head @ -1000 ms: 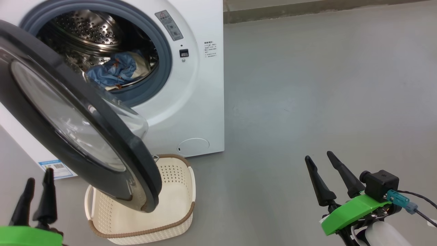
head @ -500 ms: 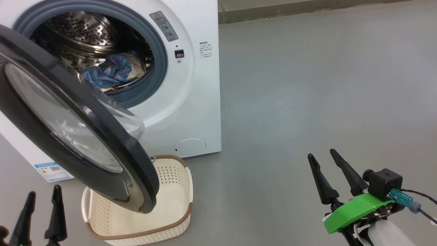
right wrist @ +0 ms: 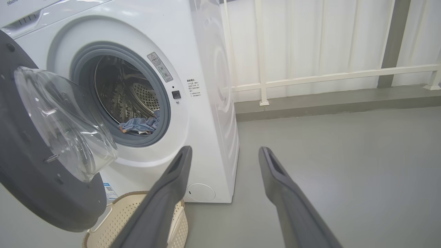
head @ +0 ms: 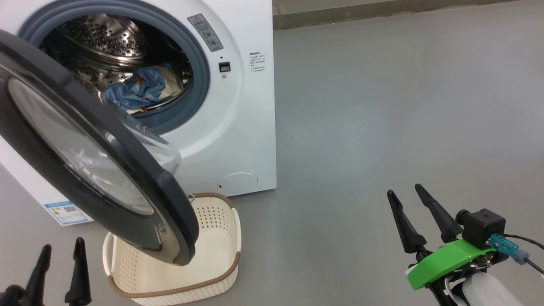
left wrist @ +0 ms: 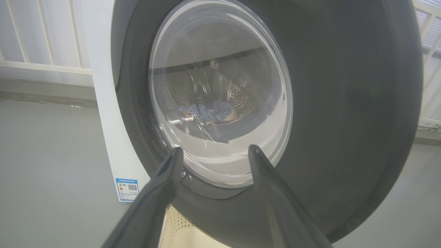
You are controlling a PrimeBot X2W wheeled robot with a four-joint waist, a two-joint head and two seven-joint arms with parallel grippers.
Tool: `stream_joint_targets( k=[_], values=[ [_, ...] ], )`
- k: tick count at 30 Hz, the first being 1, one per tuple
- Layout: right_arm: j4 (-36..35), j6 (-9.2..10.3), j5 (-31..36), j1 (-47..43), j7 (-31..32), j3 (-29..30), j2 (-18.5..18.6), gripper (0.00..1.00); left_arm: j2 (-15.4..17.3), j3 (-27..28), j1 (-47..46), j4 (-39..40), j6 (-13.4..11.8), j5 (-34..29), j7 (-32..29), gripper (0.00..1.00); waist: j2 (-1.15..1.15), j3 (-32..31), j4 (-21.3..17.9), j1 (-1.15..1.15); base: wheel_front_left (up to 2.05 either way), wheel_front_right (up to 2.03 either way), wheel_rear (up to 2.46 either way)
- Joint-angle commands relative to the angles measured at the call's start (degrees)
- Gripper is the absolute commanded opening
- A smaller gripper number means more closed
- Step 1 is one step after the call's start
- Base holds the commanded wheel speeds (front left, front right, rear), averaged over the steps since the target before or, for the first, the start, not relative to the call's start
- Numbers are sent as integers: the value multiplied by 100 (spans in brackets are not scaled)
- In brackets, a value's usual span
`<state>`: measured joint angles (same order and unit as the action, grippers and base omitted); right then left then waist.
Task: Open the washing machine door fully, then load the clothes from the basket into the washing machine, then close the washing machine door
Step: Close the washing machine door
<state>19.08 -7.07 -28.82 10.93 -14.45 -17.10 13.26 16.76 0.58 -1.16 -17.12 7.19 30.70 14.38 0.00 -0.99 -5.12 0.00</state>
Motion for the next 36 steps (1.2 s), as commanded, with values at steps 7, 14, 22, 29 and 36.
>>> stream_joint_targets(
  k=[7,14,22,29,36],
  values=[
    [-160,-42,5,45,-55,-121,116,100,27,318,-167,176,15,-169,61,100,0,-14,29,0,0,0,0],
    [-153,-42,8,26,-55,-141,122,100,-15,337,-155,159,23,-210,61,100,0,-24,43,0,0,0,0],
    [-152,-42,4,13,-55,-168,135,100,-53,340,-153,164,27,-213,62,100,0,-18,61,0,0,0,0],
    [-160,-42,12,4,-55,-155,129,100,-68,343,-154,170,29,-214,62,100,0,2,73,0,0,0,0],
    [-148,-42,21,1,-55,-147,120,100,-78,379,-170,161,29,-307,62,100,0,5,98,0,0,0,0]
  ],
)
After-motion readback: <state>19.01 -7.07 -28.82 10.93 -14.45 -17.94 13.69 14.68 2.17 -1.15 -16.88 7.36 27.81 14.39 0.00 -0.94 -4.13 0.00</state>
